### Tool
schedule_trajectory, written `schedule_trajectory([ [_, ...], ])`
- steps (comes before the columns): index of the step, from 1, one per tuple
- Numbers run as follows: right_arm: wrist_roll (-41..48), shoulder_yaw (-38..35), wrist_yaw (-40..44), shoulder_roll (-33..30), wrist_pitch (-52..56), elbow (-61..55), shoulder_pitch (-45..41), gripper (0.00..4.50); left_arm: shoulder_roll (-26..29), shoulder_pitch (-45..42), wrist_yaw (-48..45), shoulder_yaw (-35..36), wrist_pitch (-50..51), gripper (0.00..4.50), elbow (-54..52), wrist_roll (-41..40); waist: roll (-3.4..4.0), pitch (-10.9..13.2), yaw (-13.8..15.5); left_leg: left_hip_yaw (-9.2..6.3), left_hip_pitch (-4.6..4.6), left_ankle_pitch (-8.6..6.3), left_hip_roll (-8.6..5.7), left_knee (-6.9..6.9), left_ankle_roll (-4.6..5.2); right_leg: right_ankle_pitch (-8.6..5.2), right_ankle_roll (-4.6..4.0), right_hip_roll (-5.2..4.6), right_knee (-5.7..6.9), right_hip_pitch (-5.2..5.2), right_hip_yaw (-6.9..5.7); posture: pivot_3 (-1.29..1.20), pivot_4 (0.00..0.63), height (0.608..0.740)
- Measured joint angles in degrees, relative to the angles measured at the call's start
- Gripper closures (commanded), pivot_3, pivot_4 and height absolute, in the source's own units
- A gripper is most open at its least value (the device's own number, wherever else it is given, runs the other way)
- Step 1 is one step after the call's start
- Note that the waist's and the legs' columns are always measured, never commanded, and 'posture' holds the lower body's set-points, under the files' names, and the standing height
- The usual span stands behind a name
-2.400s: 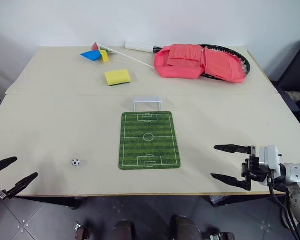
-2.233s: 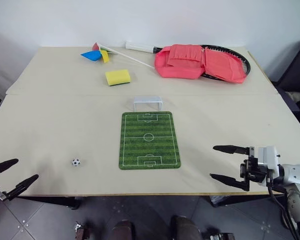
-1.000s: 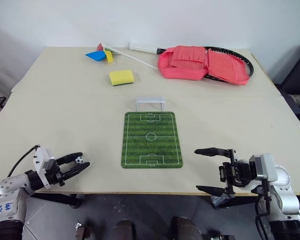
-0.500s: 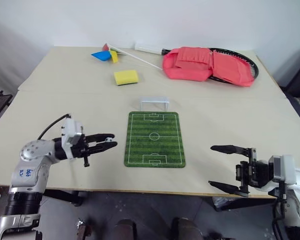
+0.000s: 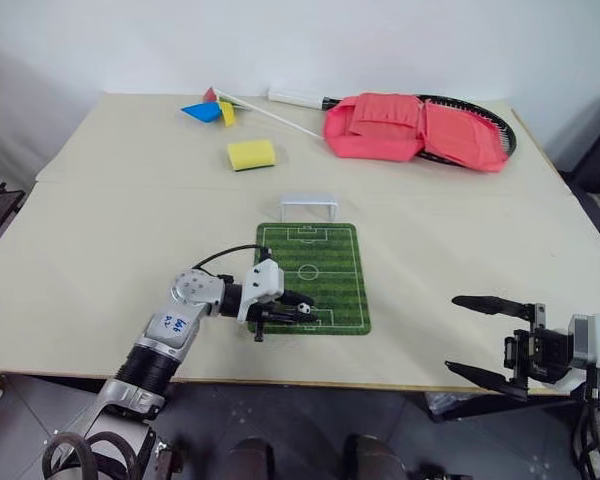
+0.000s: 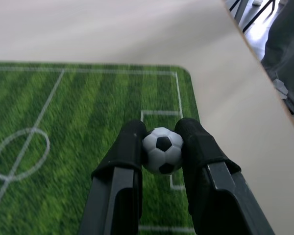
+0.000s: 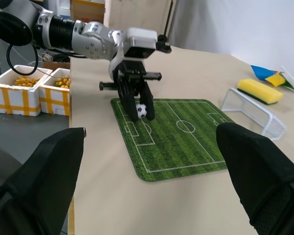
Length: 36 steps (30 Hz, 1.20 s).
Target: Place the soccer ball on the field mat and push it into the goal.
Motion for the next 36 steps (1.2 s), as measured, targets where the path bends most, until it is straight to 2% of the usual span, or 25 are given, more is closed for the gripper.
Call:
schedule_trajectory([
  [14,-0.18,-0.23,0.62,3.26,-3.89,0.45,4.33,0.0,-2.63,0.01,-0.98,-0.9,-2.62,3.65,3.31,1.18,0.01,-0.01,-0.21,0.04,0.02,-0.01,0.0,-0.02,0.02,0.03,0.02,0.0,-0.07,0.02,0.01,0.0,0.15,0.74],
  [16,-0.23,-0.23,0.61,3.36,-4.2,0.47,4.32,0.0,-2.7,0.01,-1.28,-0.93,-2.46,2.94,3.29,1.1,0.01,-0.01,-0.21,0.04,0.02,-0.01,0.0,-0.02,0.02,0.03,0.02,0.0,-0.07,0.02,0.01,0.0,0.15,0.74],
  [17,-0.25,-0.23,0.61,3.38,-4.33,0.47,4.29,0.0,-2.72,0.01,-1.31,-0.98,-2.4,2.76,3.31,1.14,0.01,-0.01,-0.21,0.04,0.02,-0.01,0.0,-0.02,0.02,0.03,0.02,0.0,-0.07,0.02,0.01,0.0,0.15,0.74],
  [20,-0.37,-0.19,0.59,3.74,-4.56,0.78,4.11,0.0,-3.1,0.01,-1.45,-1.02,-2.06,1.82,3.35,1.1,0.01,-0.01,-0.14,0.04,0.02,-0.01,0.0,-0.01,0.02,0.03,0.02,0.0,-0.07,0.02,0.01,0.0,0.15,0.74],
  [30,-1.26,1.62,-0.02,4.62,-4.59,1.04,3.23,0.0,-4.12,0.09,-1.16,-0.54,-4.52,1.82,3.34,0.84,0.01,-0.01,-0.22,0.04,0.01,-0.01,0.0,0.01,0.02,0.06,0.02,0.0,-0.07,0.02,0.01,0.0,0.15,0.74],
  [36,-1.33,1.9,-0.39,4.63,-4.58,1.38,2.53,0.0,-3.8,1.37,-1.08,3.12,-2.23,1.82,-1.83,-3.06,0.01,-0.01,-0.25,0.03,0.01,-0.01,0.0,0.01,0.02,0.06,0.02,0.0,-0.07,0.02,0.01,0.0,0.15,0.74],
])
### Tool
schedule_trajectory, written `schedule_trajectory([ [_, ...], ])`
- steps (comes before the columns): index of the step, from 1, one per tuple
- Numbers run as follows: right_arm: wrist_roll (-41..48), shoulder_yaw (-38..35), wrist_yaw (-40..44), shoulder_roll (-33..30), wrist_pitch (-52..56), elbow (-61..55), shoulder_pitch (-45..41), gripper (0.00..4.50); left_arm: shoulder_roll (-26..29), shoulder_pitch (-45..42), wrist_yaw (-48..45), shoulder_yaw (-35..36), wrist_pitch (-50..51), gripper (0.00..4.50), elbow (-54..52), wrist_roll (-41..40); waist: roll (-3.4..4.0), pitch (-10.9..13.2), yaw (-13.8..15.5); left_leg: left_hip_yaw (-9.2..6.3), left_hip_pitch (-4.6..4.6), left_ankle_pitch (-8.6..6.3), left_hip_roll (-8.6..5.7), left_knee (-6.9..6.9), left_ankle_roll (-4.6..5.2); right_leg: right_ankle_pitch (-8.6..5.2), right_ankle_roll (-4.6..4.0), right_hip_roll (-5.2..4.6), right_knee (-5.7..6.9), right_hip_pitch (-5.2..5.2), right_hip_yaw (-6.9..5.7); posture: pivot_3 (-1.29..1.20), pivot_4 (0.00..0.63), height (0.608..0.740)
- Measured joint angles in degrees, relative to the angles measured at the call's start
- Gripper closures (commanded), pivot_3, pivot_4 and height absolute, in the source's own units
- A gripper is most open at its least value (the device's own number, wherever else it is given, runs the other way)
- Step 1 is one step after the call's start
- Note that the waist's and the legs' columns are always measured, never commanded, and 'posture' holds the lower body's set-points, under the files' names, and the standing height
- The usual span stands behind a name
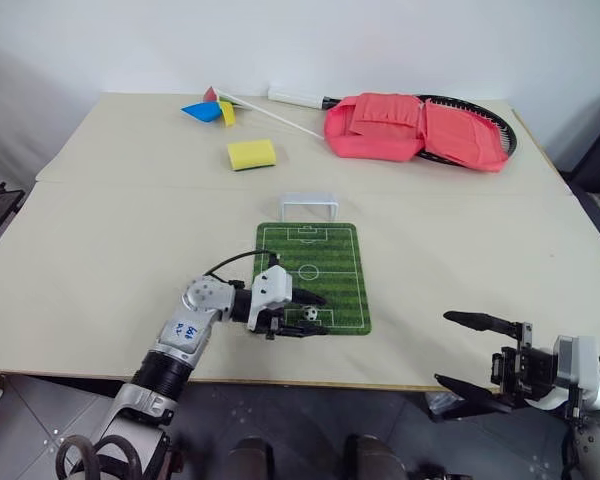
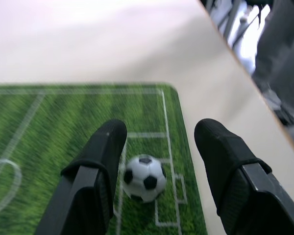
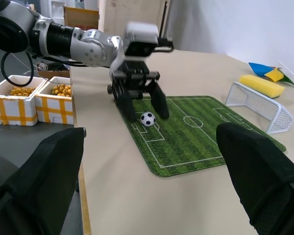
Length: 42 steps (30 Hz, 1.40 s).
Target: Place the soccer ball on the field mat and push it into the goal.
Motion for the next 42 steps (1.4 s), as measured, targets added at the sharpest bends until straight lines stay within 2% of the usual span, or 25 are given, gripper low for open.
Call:
schedule_trajectory([
  [3,0.01,-0.01,-0.14,0.04,0.0,0.24,-1.02,0.0,2.66,2.38,-0.28,4.73,2.72,1.82,-6.52,-5.5,0.02,-0.01,-0.3,0.0,0.05,0.0,0.02,-0.04,0.0,0.0,-0.01,0.0,0.02,0.0,0.02,0.0,0.15,0.74],
  [7,0.25,-0.24,-0.96,0.32,0.15,1.16,-1.86,0.0,9.06,9.1,-2.61,12.05,3.88,1.82,-12.59,-11.51,0.08,-0.01,-0.54,0.01,0.08,0.0,0.04,-0.07,0.0,0.0,-0.02,0.01,0.01,0.0,0.03,0.0,0.15,0.74],
  [10,0.83,-0.63,-2.06,0.75,0.23,1.2,-3.57,0.0,13.96,16.85,-4.7,16.33,4.45,2.44,-16.64,-14.51,0.09,-0.01,-0.5,0.04,0.09,-0.01,0.04,-0.06,0.01,0.01,-0.03,0.0,0.0,0.0,0.08,0.0,0.15,0.74],
  [12,0.84,-0.73,-2.15,0.72,0.26,1.25,-3.82,0.0,15.9,21.75,-5.59,18.44,5.65,3.06,-18.37,-16.23,0.11,0.0,-0.14,0.03,0.08,-0.02,0.04,-0.07,0.01,0.01,-0.03,0.0,0.0,0.0,0.08,0.0,0.15,0.74],
  [16,0.95,-0.63,-2.12,0.26,1.01,1.18,-5.57,0.0,16.84,28.85,-6.18,20.37,6.94,4.37,-21.98,-18.51,0.12,0.01,0.13,0.02,0.02,-0.05,0.03,-0.03,0.07,0.04,-0.03,0.0,-0.07,0.01,0.08,0.0,0.15,0.74],
  [17,1.0,-0.61,-2.0,-0.04,1.22,1.19,-5.75,0.0,16.76,29.77,-6.01,20.31,6.97,4.47,-22.65,-18.6,0.12,0.01,0.11,0.02,0.02,-0.05,0.04,-0.03,0.07,0.04,-0.03,0.0,-0.06,0.01,0.08,0.0,0.15,0.74],
  [21,0.9,-0.44,-0.8,-1.47,1.95,1.32,-6.18,0.0,13.04,31.45,-3.3,15.94,6.84,4.47,-26.21,-17.22,0.16,0.0,0.05,0.04,0.04,-0.05,0.03,-0.05,0.07,0.05,-0.04,0.0,-0.08,0.01,0.08,0.0,0.15,0.74],
  [25,0.08,-0.09,-0.35,-2.7,2.65,2.27,-6.26,0.0,9.42,26.04,1.04,8.96,7.61,4.47,-25.25,-12.25,0.17,0.0,0.07,0.05,0.04,-0.05,0.02,0.01,0.07,0.06,-0.04,0.0,-0.04,0.01,0.09,0.0,0.15,0.74],
  [31,-0.72,-0.47,-1.13,-2.95,2.6,3.61,-5.53,0.0,3.11,19.23,6.54,2.22,8.23,4.47,-19.39,-6.7,0.18,-0.01,-0.08,0.1,0.06,-0.05,0.02,-0.03,0.07,0.07,-0.02,0.0,-0.07,0.01,0.09,0.0,0.15,0.74],
  [42,-1.4,-2.0,-5.97,-0.64,2.43,-1.29,-0.16,0.0,-1.99,12.37,9.86,-1.79,7.28,4.47,-10.53,-1.88,0.18,-0.01,0.04,0.11,0.04,-0.04,0.01,0.04,0.08,0.1,0.01,0.0,-0.09,0.02,0.1,0.0,0.15,0.74],
])
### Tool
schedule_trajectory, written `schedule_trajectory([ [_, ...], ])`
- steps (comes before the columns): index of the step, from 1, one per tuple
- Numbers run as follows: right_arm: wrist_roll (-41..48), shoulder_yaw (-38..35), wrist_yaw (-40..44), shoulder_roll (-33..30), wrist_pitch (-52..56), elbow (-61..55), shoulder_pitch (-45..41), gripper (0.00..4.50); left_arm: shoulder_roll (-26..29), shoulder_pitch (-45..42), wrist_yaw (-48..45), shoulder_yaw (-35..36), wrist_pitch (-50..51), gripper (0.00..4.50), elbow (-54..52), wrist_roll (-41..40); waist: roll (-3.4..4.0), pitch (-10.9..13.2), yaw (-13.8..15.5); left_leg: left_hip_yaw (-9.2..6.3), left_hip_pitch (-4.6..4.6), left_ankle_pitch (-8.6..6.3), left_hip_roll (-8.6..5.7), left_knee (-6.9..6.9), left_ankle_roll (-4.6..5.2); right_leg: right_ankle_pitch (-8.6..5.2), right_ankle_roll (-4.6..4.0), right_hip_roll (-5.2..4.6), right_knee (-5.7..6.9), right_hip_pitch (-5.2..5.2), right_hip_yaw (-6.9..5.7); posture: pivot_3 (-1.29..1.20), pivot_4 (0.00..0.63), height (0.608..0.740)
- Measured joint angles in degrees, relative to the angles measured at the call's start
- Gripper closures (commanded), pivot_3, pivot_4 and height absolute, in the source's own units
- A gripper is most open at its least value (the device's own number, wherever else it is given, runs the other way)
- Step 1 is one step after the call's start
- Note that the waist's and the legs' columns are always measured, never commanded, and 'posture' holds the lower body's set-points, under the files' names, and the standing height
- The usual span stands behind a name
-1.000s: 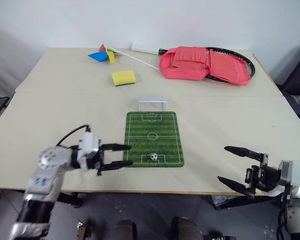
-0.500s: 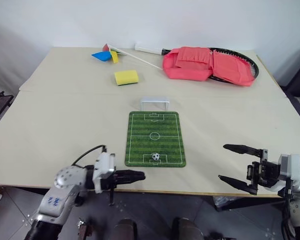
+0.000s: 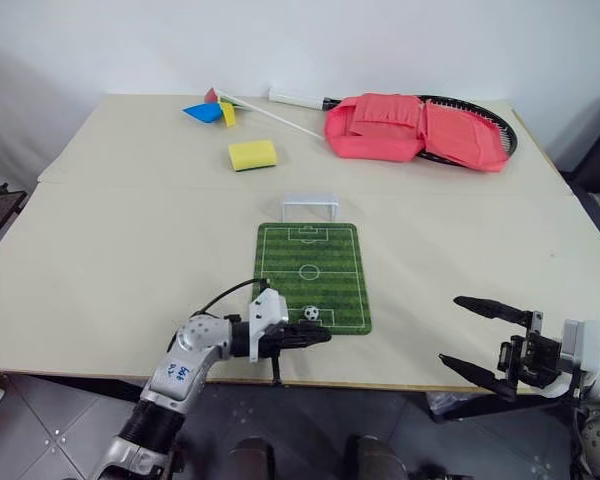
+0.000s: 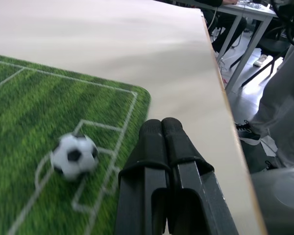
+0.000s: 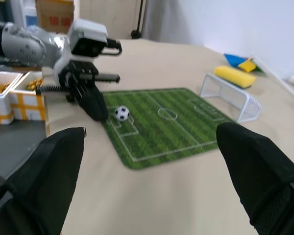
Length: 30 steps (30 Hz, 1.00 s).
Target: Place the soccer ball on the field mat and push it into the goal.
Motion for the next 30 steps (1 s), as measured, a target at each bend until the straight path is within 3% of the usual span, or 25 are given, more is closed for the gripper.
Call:
schedule_trajectory([
  [8,-1.72,-0.01,-6.0,2.27,-0.03,-2.79,2.03,0.0,-5.61,-11.23,5.75,1.45,-5.39,4.47,14.23,3.78,-0.01,0.0,0.18,0.01,-0.05,0.01,-0.02,0.04,0.02,0.04,0.04,0.0,-0.06,0.0,0.0,0.0,0.15,0.74],
  [13,-5.83,-0.54,-18.57,6.63,0.05,-3.47,-0.37,0.0,-7.6,-21.33,7.45,5.62,-13.3,4.47,26.81,4.0,-0.02,0.01,-0.09,0.05,-0.07,0.02,-0.02,0.01,0.02,0.04,0.04,0.0,-0.07,-0.05,-0.01,0.0,0.15,0.74],
  [17,-6.79,-0.14,-27.09,9.12,2.04,-5.17,-1.74,0.0,-7.1,-23.92,1.7,9.22,-18.58,4.47,26.86,-0.3,0.01,-0.01,-0.16,0.07,-0.05,0.01,-0.02,-0.14,0.02,0.04,0.04,0.0,-0.11,-0.08,-0.01,0.0,0.15,0.74],
  [24,-6.76,0.79,-29.1,9.04,3.4,-5.56,-3.79,0.0,7.53,-14.9,-9.18,15.45,-15.54,4.47,13.74,-7.48,0.02,0.0,-0.98,0.11,-0.07,0.01,0.0,-0.18,0.03,0.03,0.02,0.01,-0.11,-0.13,0.01,0.0,0.15,0.74],
  [30,-6.9,1.47,-23.84,4.9,1.75,1.95,-8.22,0.0,21.21,-0.9,-5.46,28.52,-7.57,4.47,4.21,-10.91,0.05,0.04,-1.5,0.1,0.01,-0.03,0.03,-0.23,0.08,0.03,0.03,0.01,-0.09,-0.1,0.07,0.0,0.15,0.74],
])
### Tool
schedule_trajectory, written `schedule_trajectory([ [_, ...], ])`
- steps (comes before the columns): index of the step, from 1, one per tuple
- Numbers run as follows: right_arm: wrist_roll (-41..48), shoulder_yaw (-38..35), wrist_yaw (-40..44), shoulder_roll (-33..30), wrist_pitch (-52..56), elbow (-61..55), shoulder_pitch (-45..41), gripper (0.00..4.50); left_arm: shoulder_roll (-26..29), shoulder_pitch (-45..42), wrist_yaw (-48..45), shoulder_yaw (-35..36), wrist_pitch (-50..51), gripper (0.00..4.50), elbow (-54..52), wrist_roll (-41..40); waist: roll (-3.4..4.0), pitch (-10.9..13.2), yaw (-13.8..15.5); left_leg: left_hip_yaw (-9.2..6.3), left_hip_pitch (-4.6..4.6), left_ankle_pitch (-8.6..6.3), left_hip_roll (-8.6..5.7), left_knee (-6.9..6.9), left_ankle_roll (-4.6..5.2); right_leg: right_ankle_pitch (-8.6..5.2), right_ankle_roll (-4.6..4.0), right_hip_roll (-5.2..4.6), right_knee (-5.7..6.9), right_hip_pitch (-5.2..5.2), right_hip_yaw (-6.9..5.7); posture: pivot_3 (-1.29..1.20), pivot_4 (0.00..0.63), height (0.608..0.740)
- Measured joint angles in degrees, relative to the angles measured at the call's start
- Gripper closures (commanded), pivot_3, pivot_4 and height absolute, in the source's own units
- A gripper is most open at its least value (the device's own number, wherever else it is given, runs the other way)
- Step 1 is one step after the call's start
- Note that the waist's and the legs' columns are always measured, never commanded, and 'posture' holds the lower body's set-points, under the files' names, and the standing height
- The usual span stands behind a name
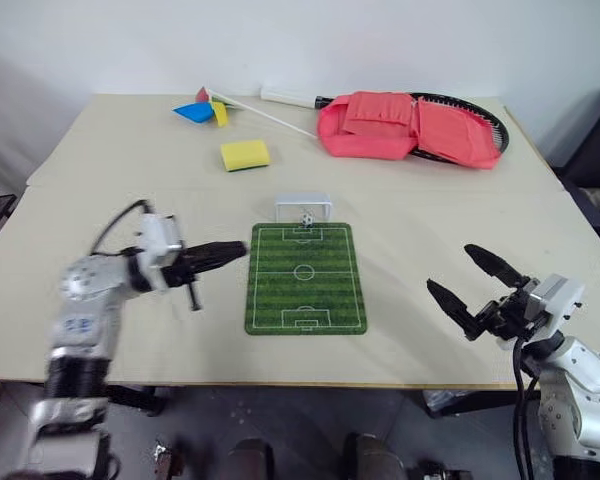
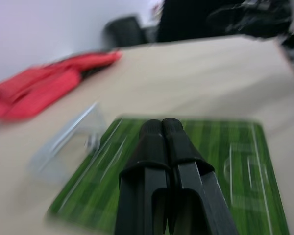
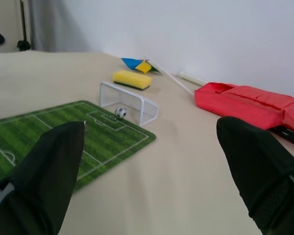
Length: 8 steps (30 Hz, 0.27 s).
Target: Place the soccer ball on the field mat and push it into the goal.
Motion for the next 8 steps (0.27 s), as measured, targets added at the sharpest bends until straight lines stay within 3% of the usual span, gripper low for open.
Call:
schedule_trajectory([
  [3,-0.07,0.0,1.76,-0.46,-0.82,2.87,-1.8,0.0,1.31,7.17,3.91,5.17,3.13,4.47,-2.52,-0.07,0.02,0.01,0.02,-0.01,-0.01,0.0,0.0,0.02,0.0,0.0,0.0,-0.01,0.0,0.0,-0.01,0.0,0.15,0.74],
  [6,-0.16,0.0,4.03,-1.32,-2.09,6.61,-3.84,0.0,-0.21,17.75,8.8,11.19,4.53,4.47,-4.36,-0.38,0.0,0.02,-0.03,-0.02,-0.03,-0.02,0.02,0.03,-0.01,0.0,0.0,0.0,0.01,0.0,-0.03,0.0,0.15,0.74],
  [8,-0.31,-0.11,4.89,-1.43,-2.58,8.71,-4.54,0.0,-1.81,20.39,11.56,13.95,3.97,4.47,-4.58,-0.35,0.0,0.03,0.29,-0.01,-0.03,-0.02,0.01,0.07,-0.01,0.0,0.0,-0.01,0.02,0.01,-0.02,0.0,0.15,0.74],
])
